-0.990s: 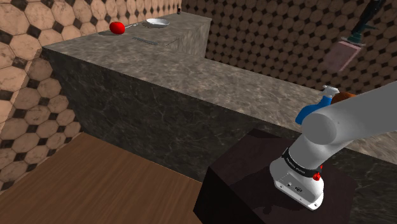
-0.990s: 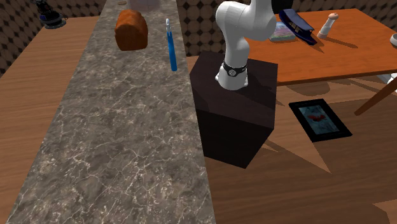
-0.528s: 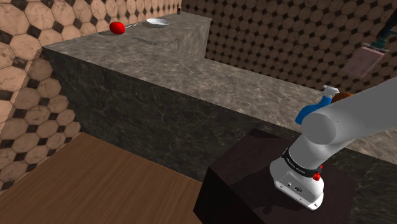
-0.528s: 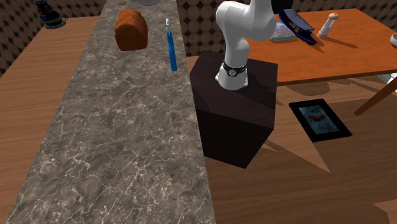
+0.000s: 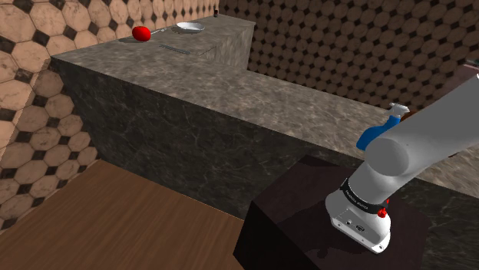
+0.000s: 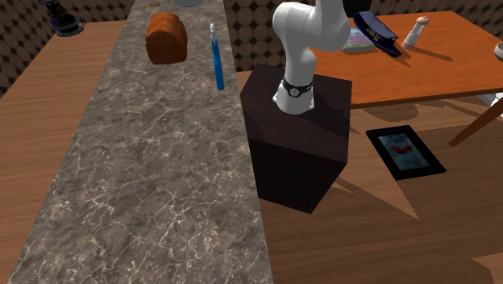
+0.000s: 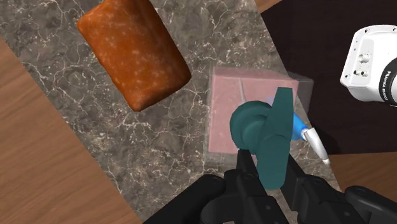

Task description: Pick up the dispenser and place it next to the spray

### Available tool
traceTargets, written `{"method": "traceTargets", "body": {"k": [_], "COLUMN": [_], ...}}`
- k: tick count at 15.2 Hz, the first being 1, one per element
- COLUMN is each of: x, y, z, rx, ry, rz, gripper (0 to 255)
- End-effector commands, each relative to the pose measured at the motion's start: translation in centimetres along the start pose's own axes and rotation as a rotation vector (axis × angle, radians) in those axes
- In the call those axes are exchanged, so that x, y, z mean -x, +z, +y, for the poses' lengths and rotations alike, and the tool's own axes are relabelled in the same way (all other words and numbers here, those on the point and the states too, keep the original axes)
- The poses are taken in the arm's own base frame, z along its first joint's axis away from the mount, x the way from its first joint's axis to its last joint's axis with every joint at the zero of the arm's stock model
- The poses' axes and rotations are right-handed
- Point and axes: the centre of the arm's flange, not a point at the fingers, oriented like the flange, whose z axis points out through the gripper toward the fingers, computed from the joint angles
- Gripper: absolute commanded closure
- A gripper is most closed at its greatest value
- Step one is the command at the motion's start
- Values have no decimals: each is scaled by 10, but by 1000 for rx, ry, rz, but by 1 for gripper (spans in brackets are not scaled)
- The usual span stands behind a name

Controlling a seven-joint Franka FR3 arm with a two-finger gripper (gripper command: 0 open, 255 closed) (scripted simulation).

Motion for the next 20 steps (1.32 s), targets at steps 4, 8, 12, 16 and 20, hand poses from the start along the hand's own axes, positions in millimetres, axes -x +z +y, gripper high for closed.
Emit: {"method": "traceTargets", "body": {"k": [4,8,12,16,20], "x": [6,7,7,7,8], "y": [21,42,63,84,105], "z": [6,7,9,10,12], "rx": [4,4,4,4,4], "ry": [-3,-3,-3,-3,-3], "rz": [-2,-2,-2,-2,-2], "gripper": [255,255,255,255,255]}}
